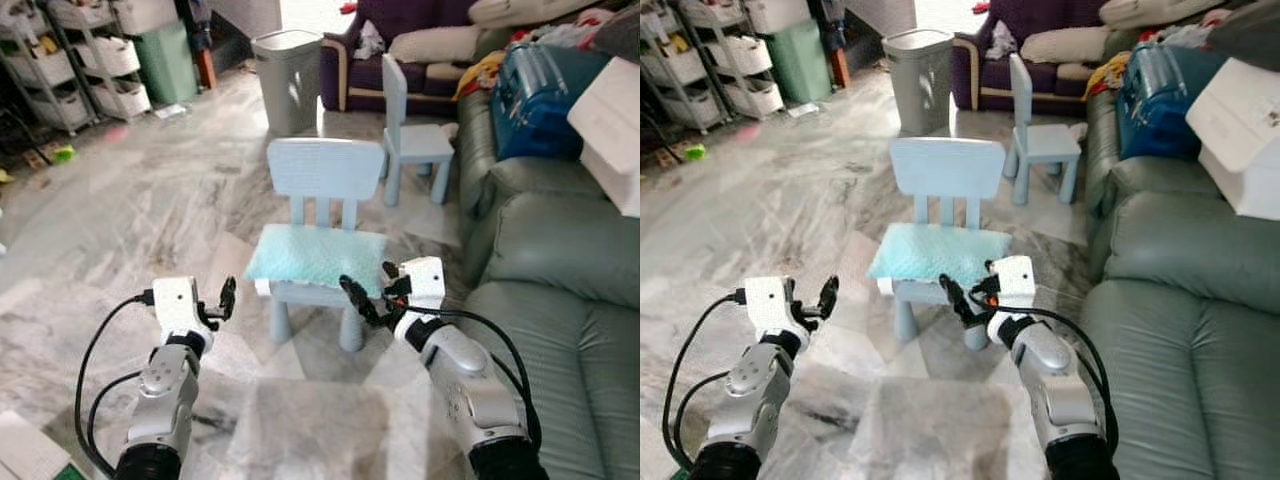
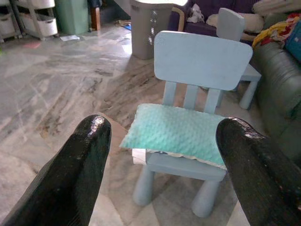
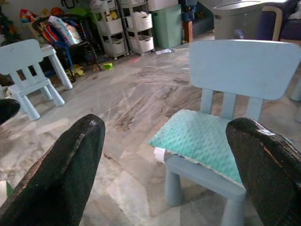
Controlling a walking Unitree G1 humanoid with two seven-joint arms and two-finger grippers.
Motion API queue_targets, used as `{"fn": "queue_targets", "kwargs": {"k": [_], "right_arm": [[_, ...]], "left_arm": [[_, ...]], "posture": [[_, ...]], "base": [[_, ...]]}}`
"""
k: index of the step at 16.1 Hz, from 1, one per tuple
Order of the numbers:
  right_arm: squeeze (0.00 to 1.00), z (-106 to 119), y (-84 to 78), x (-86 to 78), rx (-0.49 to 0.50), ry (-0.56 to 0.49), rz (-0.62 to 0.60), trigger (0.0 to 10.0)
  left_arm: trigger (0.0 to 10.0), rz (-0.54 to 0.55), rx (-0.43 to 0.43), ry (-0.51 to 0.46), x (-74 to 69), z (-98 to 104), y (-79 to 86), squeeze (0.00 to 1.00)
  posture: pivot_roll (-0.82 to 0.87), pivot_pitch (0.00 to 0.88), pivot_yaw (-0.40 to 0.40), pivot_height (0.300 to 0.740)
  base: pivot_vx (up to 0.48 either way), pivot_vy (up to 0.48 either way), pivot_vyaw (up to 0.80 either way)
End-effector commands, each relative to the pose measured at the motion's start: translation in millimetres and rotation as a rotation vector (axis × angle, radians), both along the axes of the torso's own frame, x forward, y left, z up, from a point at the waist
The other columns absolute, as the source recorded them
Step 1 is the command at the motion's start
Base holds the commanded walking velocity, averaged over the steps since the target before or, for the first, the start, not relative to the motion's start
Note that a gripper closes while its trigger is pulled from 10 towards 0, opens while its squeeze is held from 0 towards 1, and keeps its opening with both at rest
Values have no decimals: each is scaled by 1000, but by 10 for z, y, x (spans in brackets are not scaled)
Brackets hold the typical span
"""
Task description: Move the pillow to the sofa
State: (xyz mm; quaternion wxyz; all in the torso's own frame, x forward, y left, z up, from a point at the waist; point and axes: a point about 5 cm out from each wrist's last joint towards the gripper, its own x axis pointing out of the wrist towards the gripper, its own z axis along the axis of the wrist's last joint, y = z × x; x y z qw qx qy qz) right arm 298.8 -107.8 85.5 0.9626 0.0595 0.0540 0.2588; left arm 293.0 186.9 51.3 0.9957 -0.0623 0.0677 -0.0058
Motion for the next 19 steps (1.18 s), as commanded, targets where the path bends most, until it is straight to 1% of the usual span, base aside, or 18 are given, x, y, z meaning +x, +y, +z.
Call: {"fn": "queue_targets", "kwargs": {"k": [1,9,19], "right_arm": [[0,72,47,9,20,-25,4,10000],[0,91,31,6,24,-35,-1,10000],[0,126,18,3,21,-60,-18,10000]], "left_arm": [[10000,1,7,-23,27,78,65,0],[10000,-21,-12,-14,19,63,37,0],[10000,-36,-5,-3,8,39,1,0]], "posture": [[-94,0,31,740],[-100,0,31,740],[-103,0,32,740]], "base": [[322,244,0],[372,284,0],[395,272,0]]}}
